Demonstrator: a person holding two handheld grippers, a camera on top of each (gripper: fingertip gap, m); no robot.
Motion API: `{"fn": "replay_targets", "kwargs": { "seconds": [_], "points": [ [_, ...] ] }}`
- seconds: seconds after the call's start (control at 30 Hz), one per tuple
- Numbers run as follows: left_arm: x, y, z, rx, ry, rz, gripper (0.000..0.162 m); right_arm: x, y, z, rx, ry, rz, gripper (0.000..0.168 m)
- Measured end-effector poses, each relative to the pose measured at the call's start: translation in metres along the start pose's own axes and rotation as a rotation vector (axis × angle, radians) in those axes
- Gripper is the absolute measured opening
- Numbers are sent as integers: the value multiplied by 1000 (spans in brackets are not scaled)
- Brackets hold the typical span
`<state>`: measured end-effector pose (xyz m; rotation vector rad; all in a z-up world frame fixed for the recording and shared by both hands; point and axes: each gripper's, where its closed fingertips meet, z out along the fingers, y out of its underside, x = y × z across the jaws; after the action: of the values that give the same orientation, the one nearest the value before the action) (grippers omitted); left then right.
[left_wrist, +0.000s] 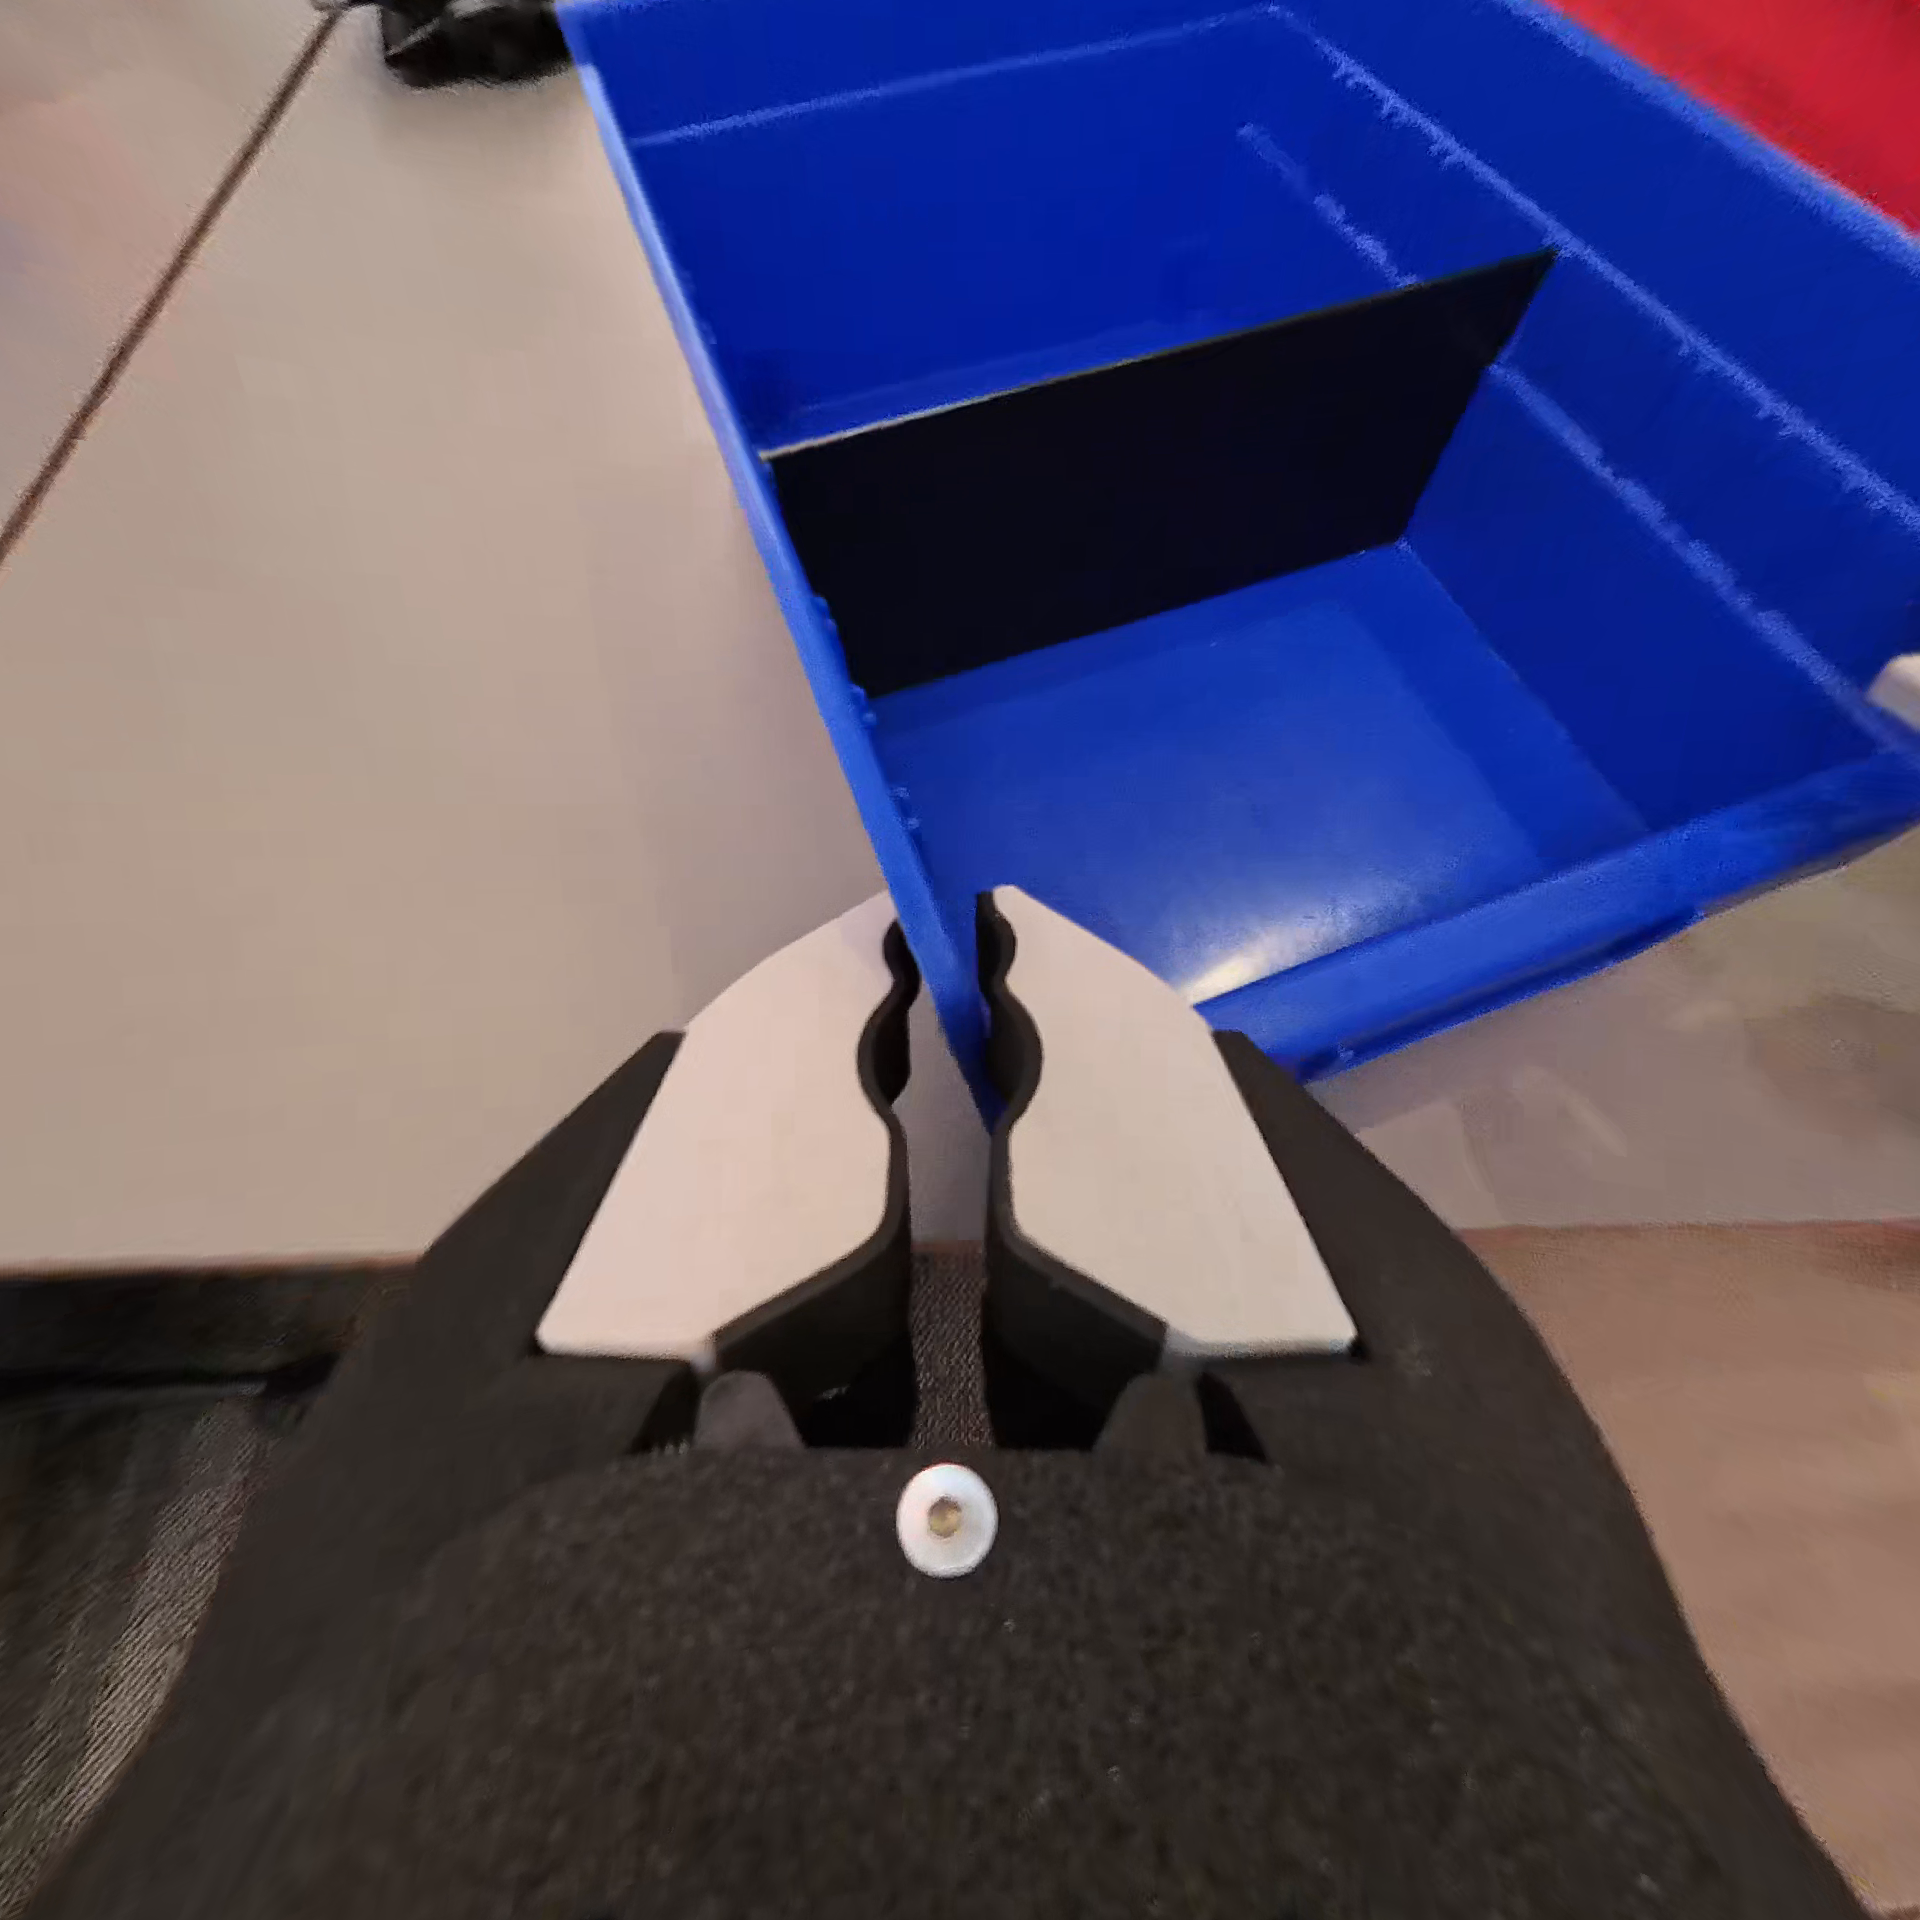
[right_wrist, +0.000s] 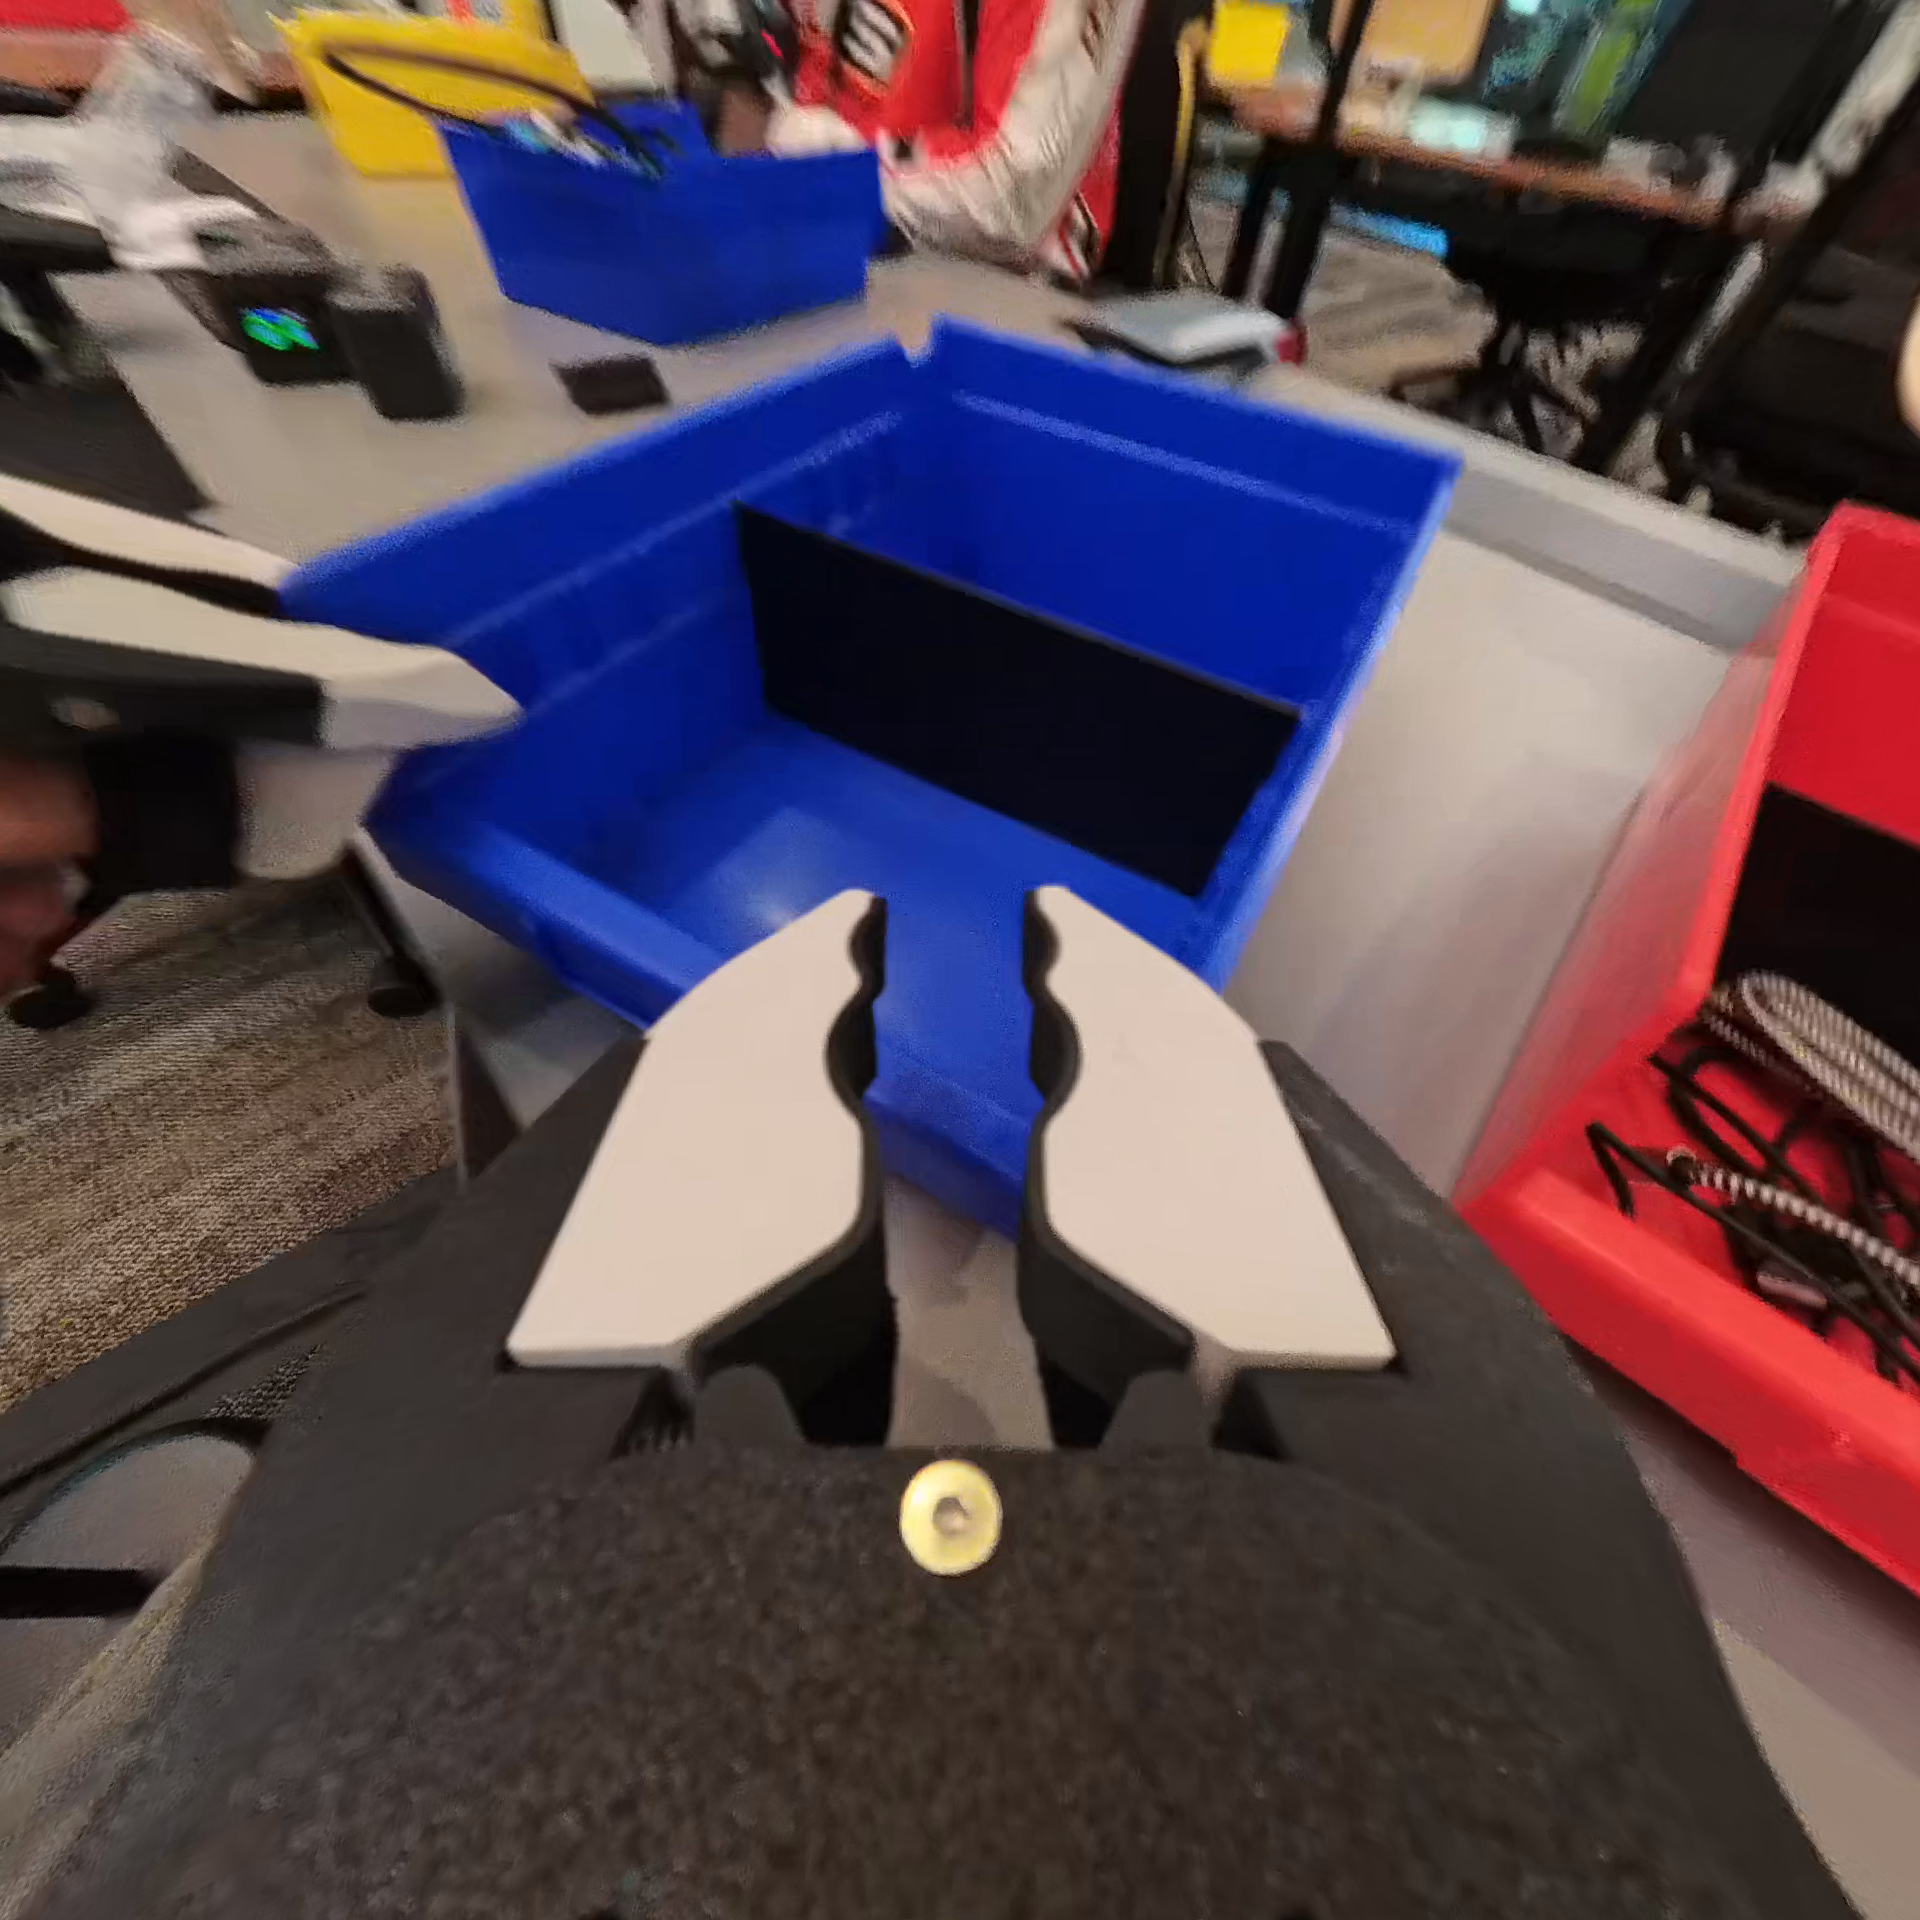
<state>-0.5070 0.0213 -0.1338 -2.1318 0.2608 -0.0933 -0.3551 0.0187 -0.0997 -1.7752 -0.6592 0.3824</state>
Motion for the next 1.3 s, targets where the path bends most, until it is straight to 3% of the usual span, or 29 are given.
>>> {"fn": "replay_targets", "kwargs": {
  "seconds": [0.07,0.17,0.23,0.3,0.33,0.47,0.63,0.8,0.93,1.07,1.2,1.3],
  "points": [
    [0,6,-9,-3,-8,-27,8,-13,-19,-17,96,3,-114,33],
    [-3,12,-18,-5,-16,-79,6,12,-30,-34,145,186,-228,31],
    [0,14,-22,6,-15,-87,6,23,-9,-25,69,166,-130,33],
    [4,16,-24,2,-27,-45,6,18,21,-7,-59,61,-43,57],
    [6,16,-25,-5,-37,-30,6,11,29,-3,-88,-2,-3,51],
    [8,14,-32,9,-56,-26,7,22,26,-10,-117,29,78,19],
    [24,-7,-51,123,-136,53,8,35,11,-22,-70,65,66,14],
    [58,-71,-63,270,-128,134,10,80,-39,-53,25,167,43,10],
    [111,-148,-61,392,-46,197,10,142,-88,-104,121,319,12,9],
    [196,-220,-44,514,64,260,10,224,-119,-175,214,518,-61,9],
    [306,-253,-4,506,203,271,10,321,-97,-241,134,722,1,5],
    [389,-248,32,419,289,264,10,386,-50,-279,22,776,116,5]
  ]
}}
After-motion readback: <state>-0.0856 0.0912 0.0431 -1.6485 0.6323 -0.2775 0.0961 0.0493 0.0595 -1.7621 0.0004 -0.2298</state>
